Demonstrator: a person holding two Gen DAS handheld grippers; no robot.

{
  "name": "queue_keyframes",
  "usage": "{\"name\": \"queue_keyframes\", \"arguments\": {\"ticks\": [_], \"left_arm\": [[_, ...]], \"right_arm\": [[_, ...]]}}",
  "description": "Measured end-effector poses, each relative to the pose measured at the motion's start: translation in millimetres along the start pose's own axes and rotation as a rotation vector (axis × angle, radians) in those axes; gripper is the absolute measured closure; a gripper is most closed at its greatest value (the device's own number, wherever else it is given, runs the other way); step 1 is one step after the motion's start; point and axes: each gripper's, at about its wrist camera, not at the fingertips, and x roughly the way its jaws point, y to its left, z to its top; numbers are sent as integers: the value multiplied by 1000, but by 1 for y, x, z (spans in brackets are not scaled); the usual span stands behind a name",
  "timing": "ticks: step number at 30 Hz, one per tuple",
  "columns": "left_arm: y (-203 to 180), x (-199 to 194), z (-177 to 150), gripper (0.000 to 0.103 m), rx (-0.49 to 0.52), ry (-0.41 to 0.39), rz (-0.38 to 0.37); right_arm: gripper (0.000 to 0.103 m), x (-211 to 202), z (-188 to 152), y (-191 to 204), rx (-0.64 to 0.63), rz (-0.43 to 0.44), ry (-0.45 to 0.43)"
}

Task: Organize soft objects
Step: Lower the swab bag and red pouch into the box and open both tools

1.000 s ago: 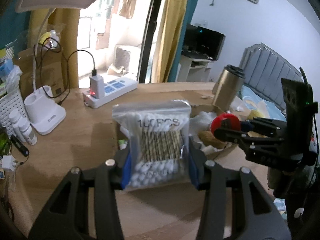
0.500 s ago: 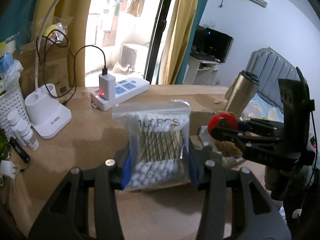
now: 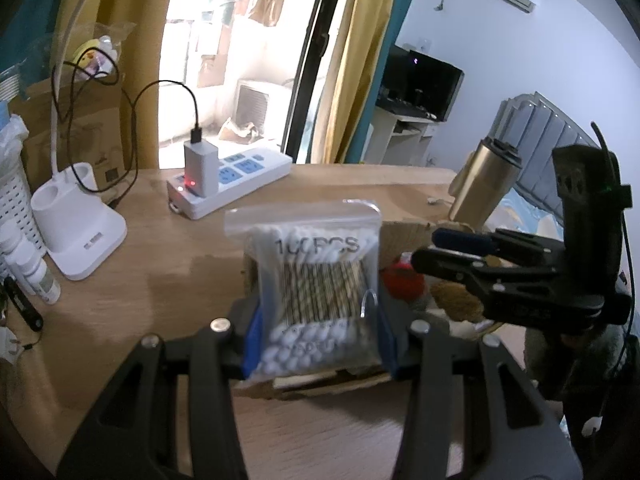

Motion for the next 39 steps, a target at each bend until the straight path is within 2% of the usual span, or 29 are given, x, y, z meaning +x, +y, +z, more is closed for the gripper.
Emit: {"name": "queue_keyframes", "arguments": {"ticks": [15, 28, 31, 32, 33, 34, 35, 39], "left_arm": [[-45, 18, 9, 56, 66, 26, -26], [-79, 57, 16, 55, 106, 76, -63], [-83, 63, 17, 48, 101, 92, -52], [-84, 64, 18, 38, 100, 92, -49], [-86, 64, 18, 23, 101, 94, -42], [-86, 62, 18, 17, 101, 86, -34], [-86, 59, 19, 14, 99, 80, -32], [-84, 46, 21, 14, 84, 49, -18]], "right_arm": [[51, -33, -16, -29, 24, -31, -46], [51, -65, -33, -65, 70, -82, -76], [51, -71, -36, -71, 83, -95, -83], [51, -73, -37, -71, 86, -97, -85], [51, -74, -37, -71, 86, -98, -87], [51, -76, -38, -71, 87, -98, -90], [51, -78, -38, -70, 88, -97, -94], [51, -83, -37, -64, 84, -95, -100]]}}
